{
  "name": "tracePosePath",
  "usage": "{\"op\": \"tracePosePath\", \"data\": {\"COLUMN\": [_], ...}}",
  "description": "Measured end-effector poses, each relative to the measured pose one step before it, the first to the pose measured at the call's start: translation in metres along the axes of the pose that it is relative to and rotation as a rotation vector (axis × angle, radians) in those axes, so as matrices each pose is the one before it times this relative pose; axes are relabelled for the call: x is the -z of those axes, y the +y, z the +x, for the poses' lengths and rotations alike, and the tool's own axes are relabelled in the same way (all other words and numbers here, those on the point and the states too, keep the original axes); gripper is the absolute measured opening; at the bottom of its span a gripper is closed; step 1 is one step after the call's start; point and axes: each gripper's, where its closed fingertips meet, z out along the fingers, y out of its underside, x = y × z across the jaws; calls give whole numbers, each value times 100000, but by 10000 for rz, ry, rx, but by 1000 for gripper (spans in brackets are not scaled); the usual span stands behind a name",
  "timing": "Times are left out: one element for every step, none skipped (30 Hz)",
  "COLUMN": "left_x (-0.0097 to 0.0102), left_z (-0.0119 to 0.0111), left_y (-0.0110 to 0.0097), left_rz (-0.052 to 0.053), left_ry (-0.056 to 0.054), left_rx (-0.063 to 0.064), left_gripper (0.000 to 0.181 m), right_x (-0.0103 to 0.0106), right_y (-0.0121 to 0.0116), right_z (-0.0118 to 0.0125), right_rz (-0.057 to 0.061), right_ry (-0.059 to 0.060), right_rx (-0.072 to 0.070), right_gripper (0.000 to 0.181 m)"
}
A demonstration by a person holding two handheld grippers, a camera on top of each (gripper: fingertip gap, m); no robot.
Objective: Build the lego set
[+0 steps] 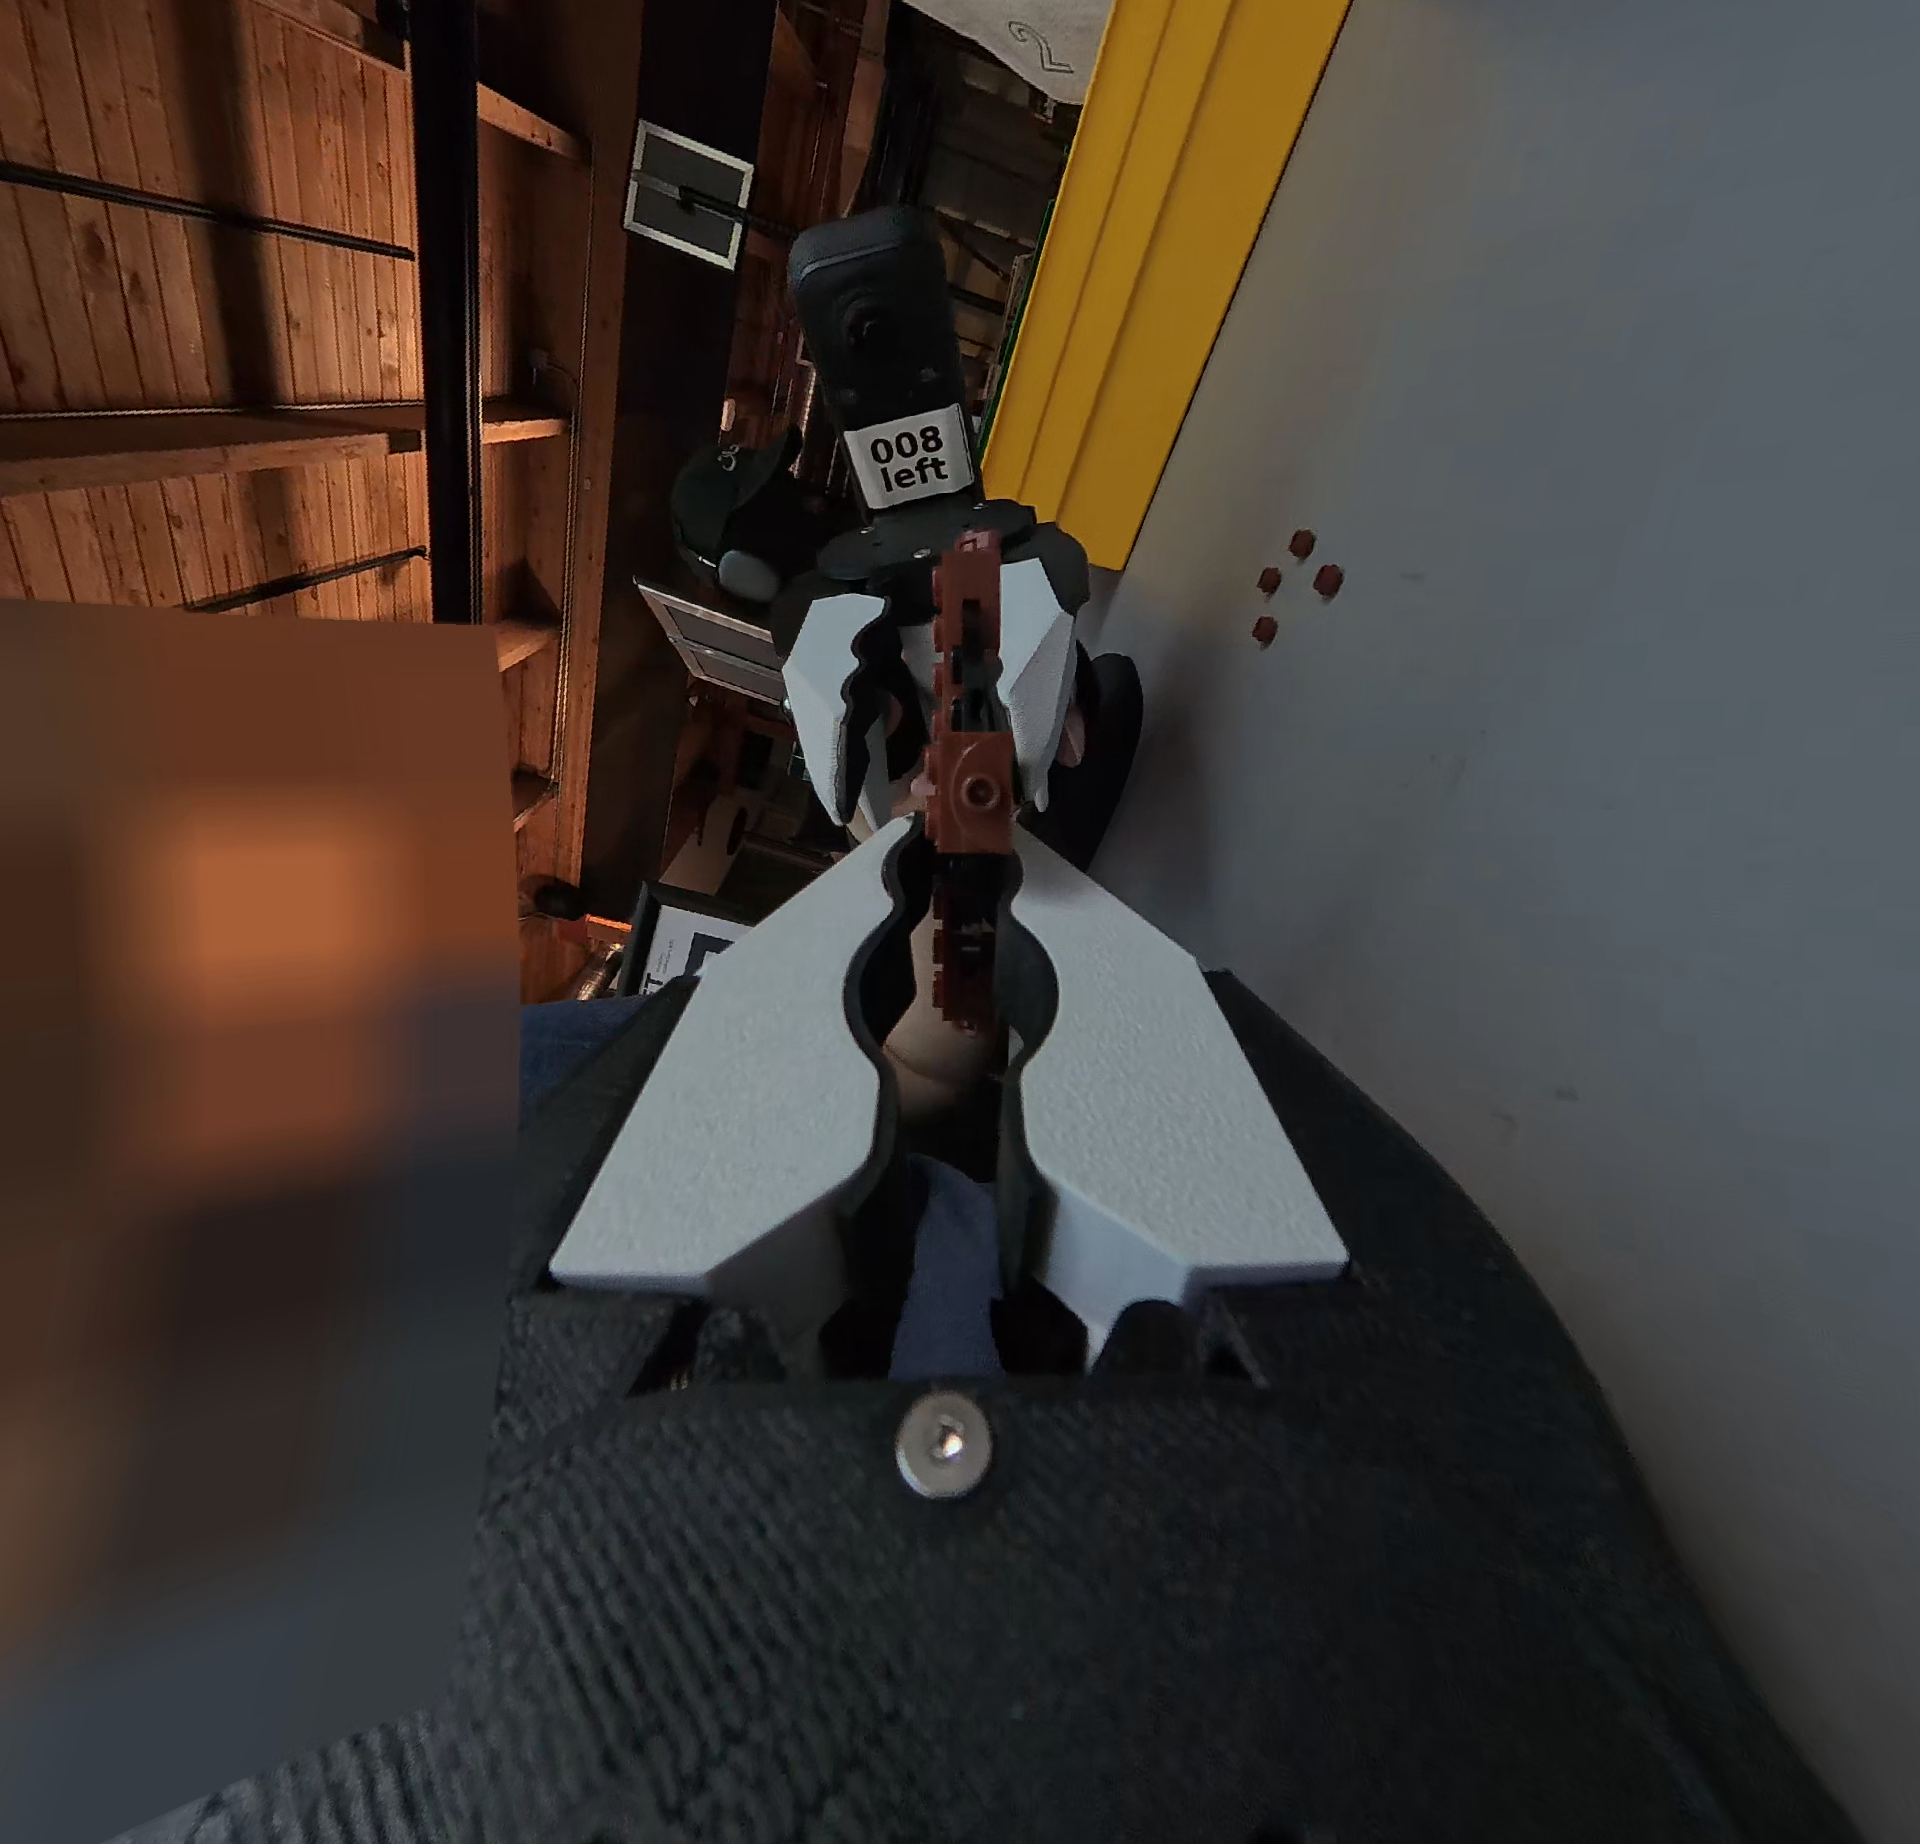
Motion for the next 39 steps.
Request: {"op": "tracePosePath", "data": {"left_x": [-118,-130,-125,-79,-33,12,6,-4,-5,19,23,33,43,45,41,34,24,13,12,-10,-41,-52,-82,-98,-111,-121,-117,-78,20,14,15,30,17,13,9,20,14,0,1], "left_z": [-106,-128,-39,16,-6,-63,-44,-11,6,63,143,192,288,374,349,200,62,-4,146,236,227,243,221,253,257,204,213,247,305,340,303,180,84,113,115,133,231,253,224], "left_y": [91,123,77,45,50,38,27,25,34,-8,-27,-52,-90,-161,-115,-112,-89,-67,-144,-215,-254,-202,-116,-62,-38,-42,-9,-103,-269,-245,-167,-111,-34,37,-4,-39,-60,-106,-108], "left_rz": [-70,-86,-49,-29,-30,-20,-11,-6,-12,10,12,16,39,54,15,-16,-47,-67,-20,55,115,116,79,50,17,-14,-68,-8,100,90,66,49,-2,-64,-52,-32,-17,18,18], "left_ry": [-38,-62,1,42,39,-1,-18,-24,-28,-15,1,-16,-16,-20,-98,-248,-382,-410,-264,-129,-41,20,16,7,-44,-114,-117,-65,22,114,118,30,-65,-75,-105,-91,-24,-2,-35], "left_rx": [14,-32,-30,-3,-23,-63,-85,-67,-83,-131,-168,-218,-320,-456,-532,-598,-705,-621,-492,-334,-133,-62,-145,-268,-343,-356,-373,-331,-173,-26,-18,-103,-177,-217,-234,-227,-203,-199,-217], "left_gripper": [35,33,32,30,23,14,12,12,12,11,11,11,11,11,11,11,11,11,11,11,11,11,11,11,11,11,11,11,11,11,11,11,11,11,11,11,11,11,11], "right_x": [-3,5,-8,-13,-11,-12,-7,-11,-19,-26,-32,-40,-51,-63,-89,-113,-115,-84,-57,-59,-34,-5,-21,-46,-46,-63,-48,11,15,4,-4,-12,-13,1,-19,-4,-2,-5,12], "right_y": [-7,-10,-21,8,13,-10,2,31,24,-35,-7,-37,-117,-153,-115,-115,-145,-109,-151,-283,-317,-231,-142,-86,-37,50,181,-95,-224,-170,-80,-34,-1,58,1,16,8,-46,-54], "right_z": [-13,-63,-87,-33,-38,-78,6,-1,-52,-124,-190,-260,-422,-592,-563,-426,-384,-197,-274,-383,-326,-228,-194,-276,-118,-89,-99,-438,-426,-413,-333,-220,-153,-109,-137,-209,-284,-318,-256], "right_rz": [3,7,13,-13,-11,5,-4,-27,-26,0,-24,-17,21,27,-16,10,58,38,64,160,202,155,93,51,9,-51,-140,11,73,43,25,-7,-31,-65,-27,-66,-93,-49,-35], "right_ry": [-3,-47,-40,1,-6,-32,13,17,12,-10,-19,-28,-68,-108,-61,17,10,93,-1,-88,-83,-61,-51,-94,10,33,37,-150,-133,-141,-137,-101,-83,-29,-13,-39,-23,-13,-2], "right_rx": [1,-11,16,35,45,27,56,80,135,217,322,405,520,684,750,697,566,410,373,282,229,196,124,167,167,176,158,242,286,246,171,72,26,106,161,167,277,417,385], "right_gripper": [6,6,6,6,6,6,6,6,6,6,7,7,7,8,11,17,24,28,28,28,27,27,26,23,21,20,10,9,9,9,10,10,12,9,9,8,9,9,9]}}
